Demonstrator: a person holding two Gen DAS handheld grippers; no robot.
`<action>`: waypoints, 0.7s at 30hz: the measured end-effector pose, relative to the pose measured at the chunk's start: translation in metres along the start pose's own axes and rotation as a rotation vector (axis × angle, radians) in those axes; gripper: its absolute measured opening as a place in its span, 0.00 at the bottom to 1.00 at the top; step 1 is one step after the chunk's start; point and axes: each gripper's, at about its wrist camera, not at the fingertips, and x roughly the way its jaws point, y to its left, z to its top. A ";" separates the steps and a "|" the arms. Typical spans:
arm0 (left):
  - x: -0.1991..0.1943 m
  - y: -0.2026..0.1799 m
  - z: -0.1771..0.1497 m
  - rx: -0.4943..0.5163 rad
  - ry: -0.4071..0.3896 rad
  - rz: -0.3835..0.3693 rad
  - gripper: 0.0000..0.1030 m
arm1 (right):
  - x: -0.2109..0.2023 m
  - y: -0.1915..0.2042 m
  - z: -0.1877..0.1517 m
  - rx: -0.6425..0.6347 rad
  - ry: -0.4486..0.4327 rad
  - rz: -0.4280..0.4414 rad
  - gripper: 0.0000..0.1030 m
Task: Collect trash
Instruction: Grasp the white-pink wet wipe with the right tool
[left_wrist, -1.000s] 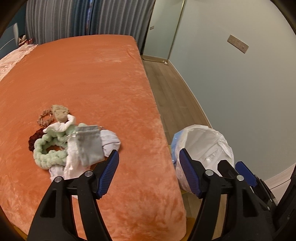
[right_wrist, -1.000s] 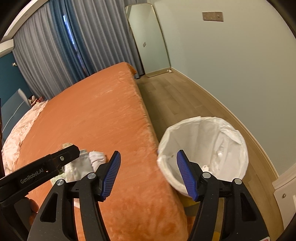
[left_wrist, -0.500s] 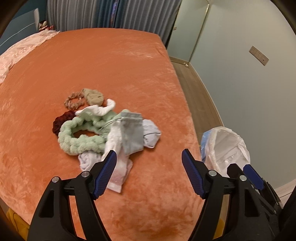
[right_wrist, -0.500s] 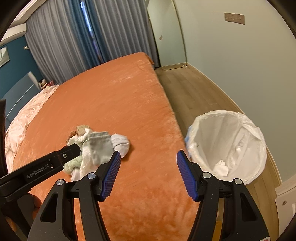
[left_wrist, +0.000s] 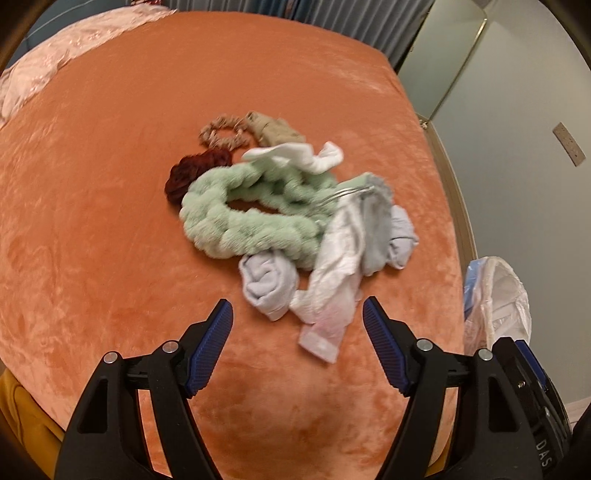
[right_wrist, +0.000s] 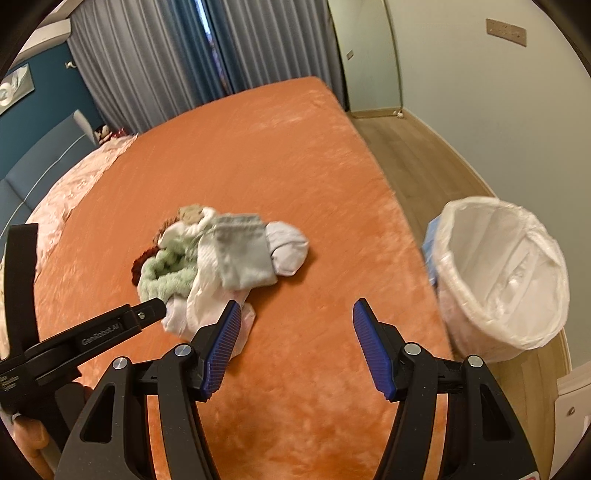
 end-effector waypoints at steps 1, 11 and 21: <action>0.004 0.004 -0.001 -0.009 0.008 -0.001 0.67 | 0.004 0.002 -0.001 -0.003 0.007 0.005 0.59; 0.049 0.027 0.000 -0.073 0.106 -0.056 0.49 | 0.049 0.029 -0.014 -0.026 0.096 0.034 0.59; 0.068 0.042 0.006 -0.139 0.145 -0.174 0.24 | 0.090 0.048 -0.020 -0.030 0.182 0.063 0.58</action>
